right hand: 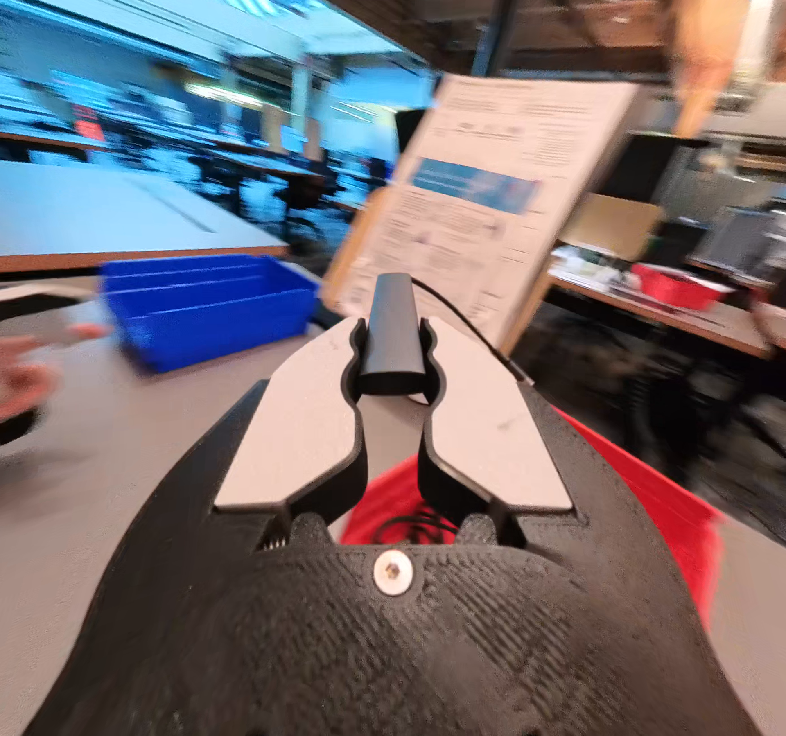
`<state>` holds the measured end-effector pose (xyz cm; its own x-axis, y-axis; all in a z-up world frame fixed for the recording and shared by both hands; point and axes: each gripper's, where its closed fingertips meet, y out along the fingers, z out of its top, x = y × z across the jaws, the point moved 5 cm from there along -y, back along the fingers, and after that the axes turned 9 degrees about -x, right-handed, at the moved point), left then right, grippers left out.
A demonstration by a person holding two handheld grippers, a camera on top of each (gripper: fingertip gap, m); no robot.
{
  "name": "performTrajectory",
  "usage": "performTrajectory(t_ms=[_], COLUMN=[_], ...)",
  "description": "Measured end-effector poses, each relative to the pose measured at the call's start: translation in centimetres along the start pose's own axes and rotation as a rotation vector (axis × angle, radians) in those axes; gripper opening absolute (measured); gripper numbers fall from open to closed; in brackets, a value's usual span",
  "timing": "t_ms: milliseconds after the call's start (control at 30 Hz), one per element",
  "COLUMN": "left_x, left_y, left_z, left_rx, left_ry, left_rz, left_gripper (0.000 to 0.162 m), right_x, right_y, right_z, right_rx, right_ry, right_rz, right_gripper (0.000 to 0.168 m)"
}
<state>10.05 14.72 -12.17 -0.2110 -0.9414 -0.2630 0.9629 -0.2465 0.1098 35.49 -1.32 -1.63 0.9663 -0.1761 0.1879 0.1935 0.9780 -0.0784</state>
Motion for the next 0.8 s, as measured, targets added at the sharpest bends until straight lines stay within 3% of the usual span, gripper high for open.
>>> performTrajectory(t_ms=[167, 300, 533, 700, 800], left_x=[0.7, 0.8, 1.3, 1.5, 1.5], left_y=[0.8, 1.1, 1.6, 1.8, 1.9], left_z=[-2.0, -3.0, -3.8, -4.0, -4.2], left_rx=[-0.033, -0.081, -0.129, -0.137, -0.144], left_ry=[-0.106, -0.109, -0.095, -0.102, -0.111], left_rz=[-0.079, -0.098, -0.110, -0.121, -0.121], left_gripper=[0.094, 0.090, 0.088, 0.086, 0.086], right_x=[8.9, 11.4, 13.6, 16.8, 17.5], right_y=[3.1, 6.2, 11.6, 10.7, 9.1], right_z=[-3.7, -7.4, -11.5, -14.8, -14.9], right_rx=[-0.333, -0.514, -0.648, -0.860, -0.802], right_ry=[0.104, 0.152, 0.151, 0.108, 0.171], right_rz=[-0.289, -0.319, -0.336, -0.566, -0.591], right_gripper=[0.025, 0.026, 0.026, 0.054, 0.060])
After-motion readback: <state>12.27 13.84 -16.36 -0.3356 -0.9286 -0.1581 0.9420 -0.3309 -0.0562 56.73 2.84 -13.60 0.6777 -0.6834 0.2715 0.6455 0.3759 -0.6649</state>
